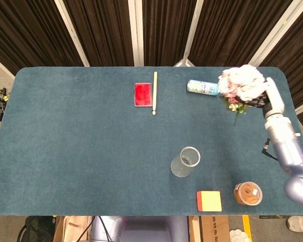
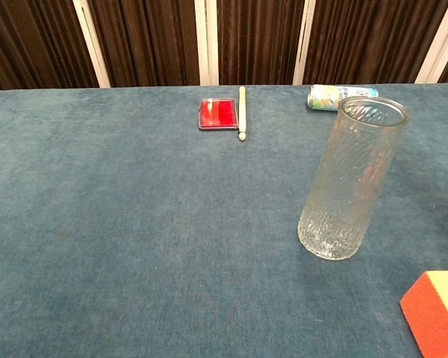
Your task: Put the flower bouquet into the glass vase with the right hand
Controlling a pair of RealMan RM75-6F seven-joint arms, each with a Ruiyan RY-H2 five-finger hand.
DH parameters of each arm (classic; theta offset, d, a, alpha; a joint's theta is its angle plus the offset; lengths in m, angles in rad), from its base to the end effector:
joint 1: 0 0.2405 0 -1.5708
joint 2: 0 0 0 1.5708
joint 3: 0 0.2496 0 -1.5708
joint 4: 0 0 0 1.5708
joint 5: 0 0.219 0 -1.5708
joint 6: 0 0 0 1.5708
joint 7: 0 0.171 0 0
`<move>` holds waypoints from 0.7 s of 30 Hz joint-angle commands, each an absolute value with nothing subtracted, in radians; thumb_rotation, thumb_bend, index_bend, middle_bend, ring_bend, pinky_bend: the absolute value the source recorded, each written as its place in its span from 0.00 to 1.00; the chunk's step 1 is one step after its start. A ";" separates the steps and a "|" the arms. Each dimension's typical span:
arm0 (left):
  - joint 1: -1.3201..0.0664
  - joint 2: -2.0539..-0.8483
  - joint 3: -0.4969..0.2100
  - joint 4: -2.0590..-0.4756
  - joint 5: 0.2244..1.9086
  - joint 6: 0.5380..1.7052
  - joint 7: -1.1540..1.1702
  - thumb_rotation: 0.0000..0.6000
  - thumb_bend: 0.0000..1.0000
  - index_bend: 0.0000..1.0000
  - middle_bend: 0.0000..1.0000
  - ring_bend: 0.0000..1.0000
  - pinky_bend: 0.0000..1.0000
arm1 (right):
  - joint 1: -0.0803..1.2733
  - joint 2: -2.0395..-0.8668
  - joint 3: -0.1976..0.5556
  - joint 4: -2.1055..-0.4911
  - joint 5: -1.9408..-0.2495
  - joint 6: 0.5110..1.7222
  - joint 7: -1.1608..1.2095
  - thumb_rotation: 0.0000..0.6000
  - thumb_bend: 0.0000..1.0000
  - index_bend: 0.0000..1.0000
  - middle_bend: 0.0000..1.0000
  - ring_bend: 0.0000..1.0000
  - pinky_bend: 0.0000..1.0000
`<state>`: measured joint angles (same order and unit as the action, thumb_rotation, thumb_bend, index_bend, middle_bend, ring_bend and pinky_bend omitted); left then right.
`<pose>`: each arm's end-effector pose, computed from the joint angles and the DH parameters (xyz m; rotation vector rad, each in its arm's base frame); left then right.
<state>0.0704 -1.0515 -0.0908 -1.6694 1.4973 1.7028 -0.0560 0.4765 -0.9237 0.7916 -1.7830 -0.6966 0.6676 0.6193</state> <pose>-0.3126 0.1646 0.2041 -1.1475 -0.8187 -0.9761 -0.1509 -0.4218 0.2293 0.8128 -1.8156 1.6920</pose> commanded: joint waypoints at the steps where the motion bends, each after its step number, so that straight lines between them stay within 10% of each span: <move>1: 0.072 -1.052 -0.095 -1.661 1.500 1.712 -0.075 1.00 0.34 0.14 0.00 0.00 0.08 | 0.332 -0.800 0.934 -1.932 -0.711 0.659 0.789 1.00 0.47 0.65 0.49 0.51 0.19; 21: 0.079 -1.038 -0.101 -1.655 1.477 1.706 -0.117 1.00 0.34 0.14 0.00 0.00 0.06 | 0.189 -0.763 0.915 -2.291 -0.897 0.839 0.921 1.00 0.47 0.65 0.49 0.51 0.19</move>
